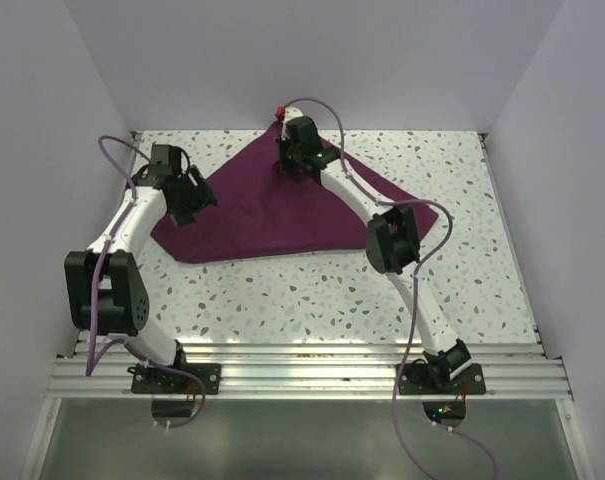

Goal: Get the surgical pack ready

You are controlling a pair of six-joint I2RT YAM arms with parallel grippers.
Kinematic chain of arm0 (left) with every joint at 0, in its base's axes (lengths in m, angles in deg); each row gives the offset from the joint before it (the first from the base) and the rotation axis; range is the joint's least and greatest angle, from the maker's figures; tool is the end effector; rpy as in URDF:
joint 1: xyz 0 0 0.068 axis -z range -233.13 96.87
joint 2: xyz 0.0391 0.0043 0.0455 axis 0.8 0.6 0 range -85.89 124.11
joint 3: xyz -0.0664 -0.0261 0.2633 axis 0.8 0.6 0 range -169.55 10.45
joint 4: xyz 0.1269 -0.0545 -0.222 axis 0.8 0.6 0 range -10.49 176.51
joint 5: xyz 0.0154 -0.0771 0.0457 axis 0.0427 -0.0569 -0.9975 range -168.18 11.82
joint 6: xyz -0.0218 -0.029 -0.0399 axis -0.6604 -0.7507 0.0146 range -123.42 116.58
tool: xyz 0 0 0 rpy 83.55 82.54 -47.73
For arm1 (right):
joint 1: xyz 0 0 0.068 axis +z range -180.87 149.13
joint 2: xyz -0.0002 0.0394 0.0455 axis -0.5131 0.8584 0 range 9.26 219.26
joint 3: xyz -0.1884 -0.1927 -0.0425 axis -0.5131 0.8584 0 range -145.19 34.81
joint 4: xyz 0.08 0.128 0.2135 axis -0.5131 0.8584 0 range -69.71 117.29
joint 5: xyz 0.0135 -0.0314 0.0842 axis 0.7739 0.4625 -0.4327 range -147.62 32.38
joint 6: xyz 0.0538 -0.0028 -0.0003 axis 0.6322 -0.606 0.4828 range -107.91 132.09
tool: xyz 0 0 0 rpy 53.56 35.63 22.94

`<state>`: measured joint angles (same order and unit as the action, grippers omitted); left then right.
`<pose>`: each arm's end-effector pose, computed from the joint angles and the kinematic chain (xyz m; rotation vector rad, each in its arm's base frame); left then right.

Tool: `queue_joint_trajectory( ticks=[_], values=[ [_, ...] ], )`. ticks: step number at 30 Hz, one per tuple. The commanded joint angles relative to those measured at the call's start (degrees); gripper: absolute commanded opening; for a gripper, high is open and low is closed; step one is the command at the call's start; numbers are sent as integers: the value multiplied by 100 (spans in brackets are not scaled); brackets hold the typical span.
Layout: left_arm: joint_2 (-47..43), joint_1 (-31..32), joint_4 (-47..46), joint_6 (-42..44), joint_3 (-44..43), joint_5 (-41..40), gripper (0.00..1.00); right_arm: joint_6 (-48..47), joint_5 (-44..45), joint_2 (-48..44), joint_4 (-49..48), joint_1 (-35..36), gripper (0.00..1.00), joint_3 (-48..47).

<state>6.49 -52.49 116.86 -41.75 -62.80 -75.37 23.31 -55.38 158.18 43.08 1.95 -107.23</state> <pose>0.3426 -0.0056 0.2624 -0.8177 2.4550 -0.3197 0.4980 0.3197 0.2258 -0.3729 2.0834 0.4228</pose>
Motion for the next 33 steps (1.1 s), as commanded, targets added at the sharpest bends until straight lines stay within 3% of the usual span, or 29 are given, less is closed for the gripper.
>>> queue_joint_trajectory(
  ticks=[1, 7, 24, 33],
  values=[
    [52, -56, -131, 124, -58, 36, 73, 134, -13, 110, -91, 5, 0, -34],
    [105, -56, -104, 159, -128, 88, 74, 284, 57, 225, 173, -3, 0, 203],
    [448, -855, 80, 317, -479, -210, 76, 398, -171, 234, 657, 14, 0, 616],
    [755, -1295, 177, 335, -769, -237, 77, 425, -207, -223, 472, 216, 0, 1565]
  ],
)
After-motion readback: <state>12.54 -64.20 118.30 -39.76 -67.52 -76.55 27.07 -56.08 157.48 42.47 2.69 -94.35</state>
